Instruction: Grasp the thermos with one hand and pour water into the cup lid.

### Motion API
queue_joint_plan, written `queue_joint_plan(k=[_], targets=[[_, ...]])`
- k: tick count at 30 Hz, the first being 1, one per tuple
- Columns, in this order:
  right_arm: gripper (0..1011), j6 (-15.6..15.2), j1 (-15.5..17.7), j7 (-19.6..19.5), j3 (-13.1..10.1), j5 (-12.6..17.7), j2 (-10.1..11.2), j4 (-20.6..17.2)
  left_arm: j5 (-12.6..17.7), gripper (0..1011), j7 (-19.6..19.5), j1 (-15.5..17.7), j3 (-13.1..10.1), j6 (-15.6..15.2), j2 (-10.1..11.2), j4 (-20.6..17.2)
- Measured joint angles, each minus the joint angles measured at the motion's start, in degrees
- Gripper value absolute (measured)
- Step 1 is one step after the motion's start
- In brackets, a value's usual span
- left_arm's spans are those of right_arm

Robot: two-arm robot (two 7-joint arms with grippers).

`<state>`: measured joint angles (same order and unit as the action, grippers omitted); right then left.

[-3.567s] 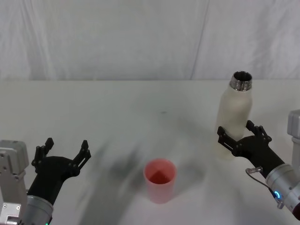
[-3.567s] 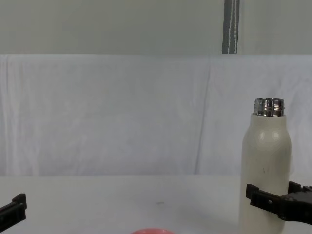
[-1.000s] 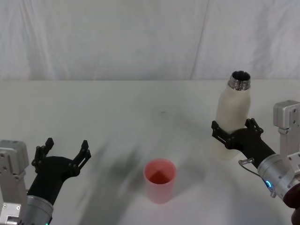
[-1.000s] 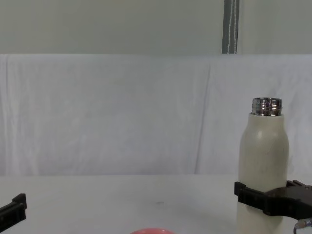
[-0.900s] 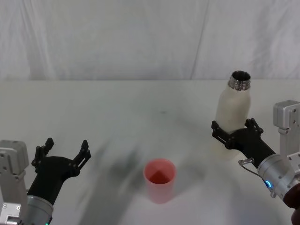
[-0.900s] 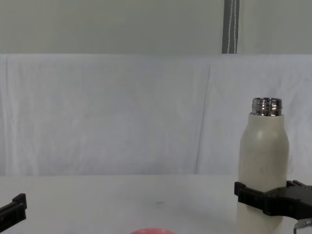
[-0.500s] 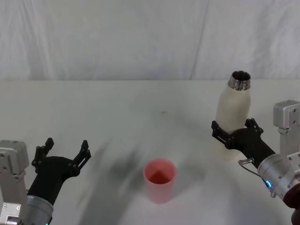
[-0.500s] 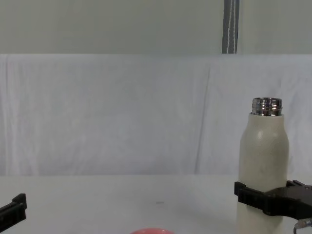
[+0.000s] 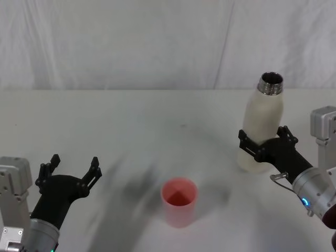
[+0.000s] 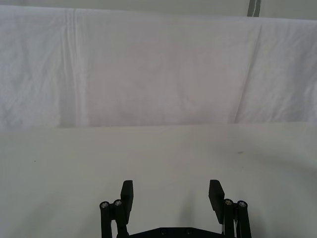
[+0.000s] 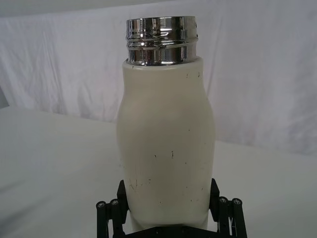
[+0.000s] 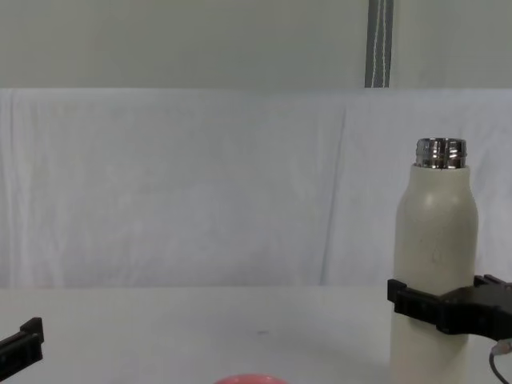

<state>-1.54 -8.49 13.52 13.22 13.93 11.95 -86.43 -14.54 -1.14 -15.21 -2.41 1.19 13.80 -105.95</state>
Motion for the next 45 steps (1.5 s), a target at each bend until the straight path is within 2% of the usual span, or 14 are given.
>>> queue_joint_plan(k=[4, 8, 11, 16, 22, 32, 39, 45], targets=[[950, -0.14, 0.24, 0.00, -0.03, -0.42, 0.45, -0.84, 0.00, 1001, 0.00, 0.00, 0.00, 0.00, 0.00, 0.00], [950, -0.20, 0.76, -0.37, 0.36, -2.48, 1.52, -2.48, 0.00, 1001, 0.00, 0.00, 0.00, 0.00, 0.00, 0.00], [950, -0.20, 1.25, -1.05, 0.82, -4.68, 2.42, -3.88, 0.00, 1001, 0.00, 0.00, 0.00, 0.00, 0.00, 0.00], [950, 0.19, 2.51, -2.60, 1.68, -10.04, 3.99, -6.82, 0.00, 1001, 0.00, 0.00, 0.00, 0.00, 0.00, 0.00], [950, 0.77, 4.29, -3.75, 2.25, -15.13, 5.07, -10.11, 0.00, 1001, 0.00, 0.00, 0.00, 0.00, 0.00, 0.00], [950, 1.39, 7.81, -5.14, 2.17, -21.25, 6.40, -15.66, 0.00, 1001, 0.00, 0.00, 0.00, 0.00, 0.00, 0.00], [950, 1.47, 9.72, -5.20, 2.04, -24.37, 7.15, -17.47, 0.00, 1001, 0.00, 0.00, 0.00, 0.00, 0.00, 0.00], [950, 2.08, 10.85, -6.46, 2.92, -29.98, 7.72, -17.93, 0.00, 1001, 0.00, 0.00, 0.00, 0.00, 0.00, 0.00]])
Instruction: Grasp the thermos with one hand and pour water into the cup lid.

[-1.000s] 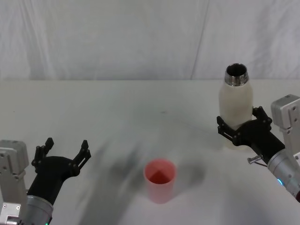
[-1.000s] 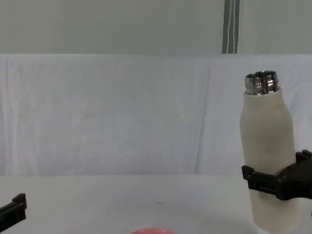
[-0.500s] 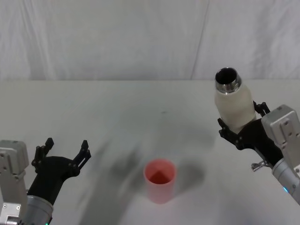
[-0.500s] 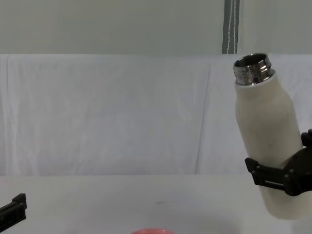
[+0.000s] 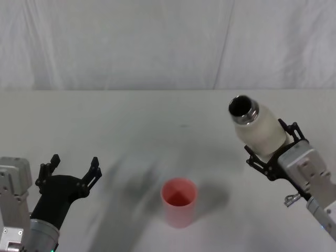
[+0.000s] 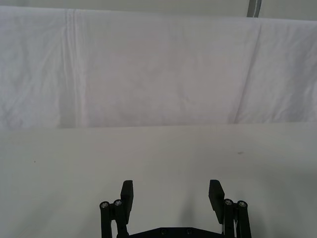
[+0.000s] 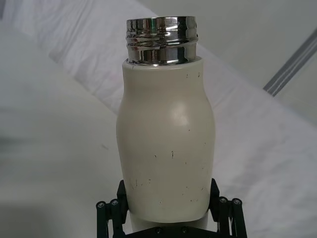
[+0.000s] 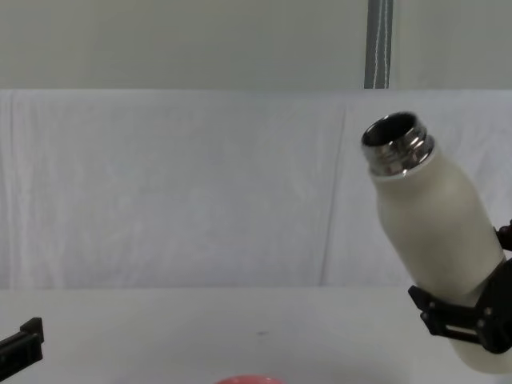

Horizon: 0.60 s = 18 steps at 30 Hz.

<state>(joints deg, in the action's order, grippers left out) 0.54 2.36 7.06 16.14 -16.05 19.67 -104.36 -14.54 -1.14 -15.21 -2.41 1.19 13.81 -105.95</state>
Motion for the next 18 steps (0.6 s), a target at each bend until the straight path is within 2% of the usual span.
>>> queue_joint_plan(k=[12, 18], targets=[[950, 1.03, 0.28, -4.57, 3.33, -13.92, 0.26, 1.01, 0.00, 1001, 0.00, 0.00, 0.00, 0.00, 0.00, 0.00], [950, 1.31, 0.24, -6.02, 3.96, -18.38, 0.09, 1.72, 0.00, 1001, 0.00, 0.00, 0.00, 0.00, 0.00, 0.00]])
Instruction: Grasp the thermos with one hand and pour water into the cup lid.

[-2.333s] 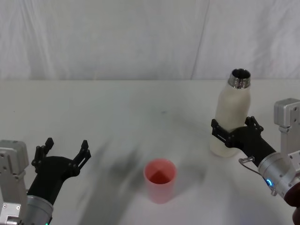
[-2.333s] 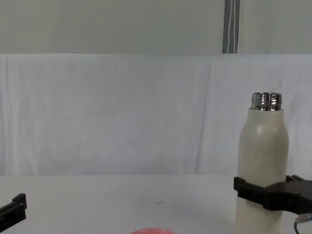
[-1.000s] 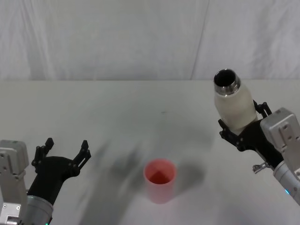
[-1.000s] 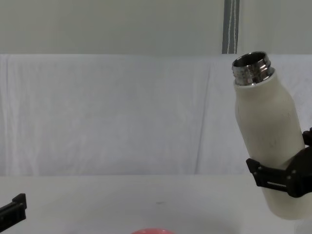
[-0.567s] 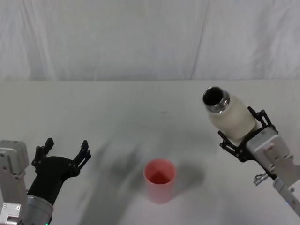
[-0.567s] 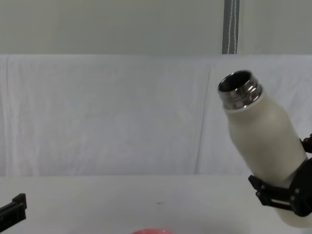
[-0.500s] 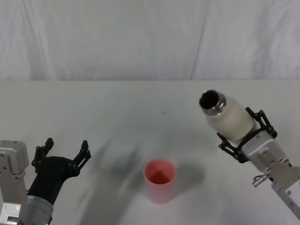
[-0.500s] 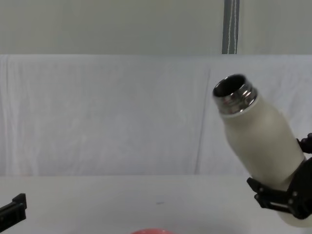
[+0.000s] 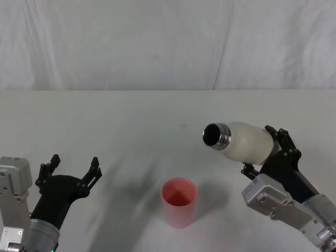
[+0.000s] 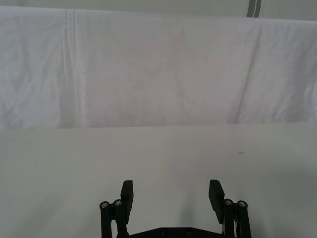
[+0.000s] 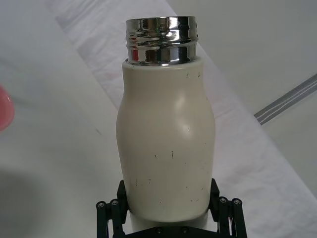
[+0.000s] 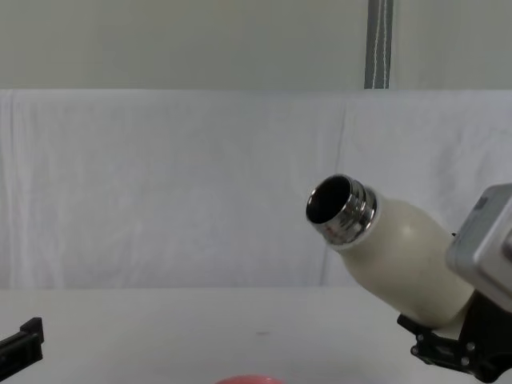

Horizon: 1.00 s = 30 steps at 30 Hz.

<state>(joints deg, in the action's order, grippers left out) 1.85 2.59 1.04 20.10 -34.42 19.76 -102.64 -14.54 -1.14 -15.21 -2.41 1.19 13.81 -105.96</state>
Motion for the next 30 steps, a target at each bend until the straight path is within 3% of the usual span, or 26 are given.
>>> queue_joint_plan(k=[5, 15, 30], targets=[[950, 0.31, 0.04, -0.58, 0.16, -2.18, -0.27, 0.57, 0.00, 1001, 0.00, 0.00, 0.00, 0.00, 0.00, 0.00], [950, 0.81, 0.05, -0.45, -0.15, -2.93, -0.80, 1.44, 0.00, 1001, 0.00, 0.00, 0.00, 0.00, 0.00, 0.00], [950, 0.38, -1.25, -3.61, 2.37, -11.30, 0.84, 3.49, 0.00, 1001, 0.00, 0.00, 0.00, 0.00, 0.00, 0.00]])
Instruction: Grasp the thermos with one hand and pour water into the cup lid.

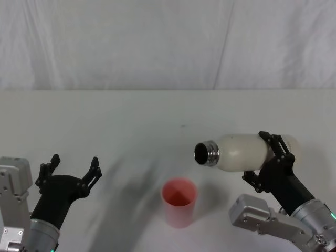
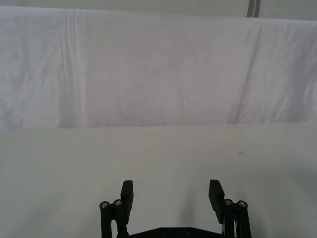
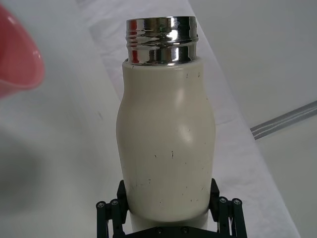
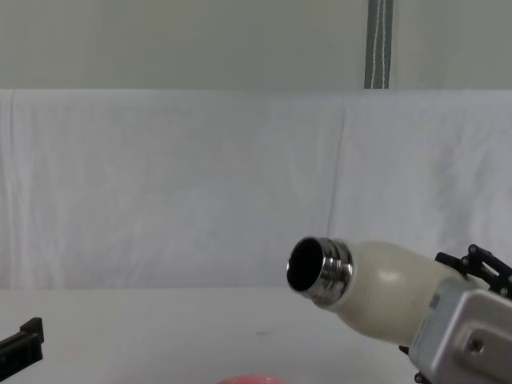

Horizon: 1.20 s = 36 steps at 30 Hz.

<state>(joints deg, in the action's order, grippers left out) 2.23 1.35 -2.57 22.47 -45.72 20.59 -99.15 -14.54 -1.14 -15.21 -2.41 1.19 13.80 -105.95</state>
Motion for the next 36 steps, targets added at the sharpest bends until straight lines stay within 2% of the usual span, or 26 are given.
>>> queue_joint_plan(k=[5, 19, 36], targets=[[950, 0.02, -0.60, -0.84, 0.65, -1.56, 0.43, 0.93, 0.00, 1001, 0.00, 0.00, 0.00, 0.00, 0.00, 0.00], [950, -0.95, -2.48, -4.47, 3.59, -8.43, 2.25, 2.63, 0.00, 1001, 0.00, 0.00, 0.00, 0.00, 0.00, 0.00], [950, -1.53, -3.72, -6.19, 5.45, -11.31, 3.45, 3.51, 0.00, 1001, -0.01, 0.00, 0.00, 0.00, 0.00, 0.00]])
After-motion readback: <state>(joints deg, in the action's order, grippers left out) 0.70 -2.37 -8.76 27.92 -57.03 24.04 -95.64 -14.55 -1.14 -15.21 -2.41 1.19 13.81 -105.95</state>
